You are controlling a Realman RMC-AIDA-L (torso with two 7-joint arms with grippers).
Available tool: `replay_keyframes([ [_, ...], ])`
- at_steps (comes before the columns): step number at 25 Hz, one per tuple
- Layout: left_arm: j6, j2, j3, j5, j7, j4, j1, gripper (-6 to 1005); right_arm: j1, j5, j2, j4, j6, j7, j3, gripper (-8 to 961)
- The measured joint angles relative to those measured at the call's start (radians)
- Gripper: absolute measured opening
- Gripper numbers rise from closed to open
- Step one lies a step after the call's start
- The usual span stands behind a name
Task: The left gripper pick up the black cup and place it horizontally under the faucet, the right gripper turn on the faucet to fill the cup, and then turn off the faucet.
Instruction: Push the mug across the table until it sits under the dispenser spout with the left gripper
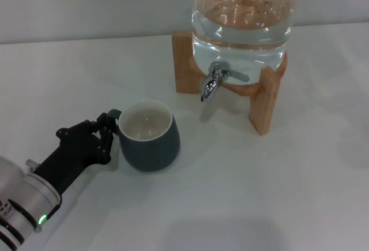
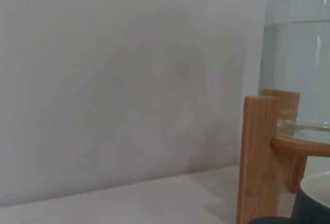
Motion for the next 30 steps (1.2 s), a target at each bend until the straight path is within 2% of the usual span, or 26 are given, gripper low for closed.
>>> replay_keyframes([
  [20,-0.001,-0.001,0.002,0.012,-0.001,-0.015,-0.005,101,-0.003,-0.003,0.000,0.000,0.001,0.000,-0.004,841],
  [30,0.044,-0.001,0.001,0.005,-0.001,-0.007,-0.043,101,-0.007,-0.003,0.000,0.000,0.004,0.000,-0.004,841],
])
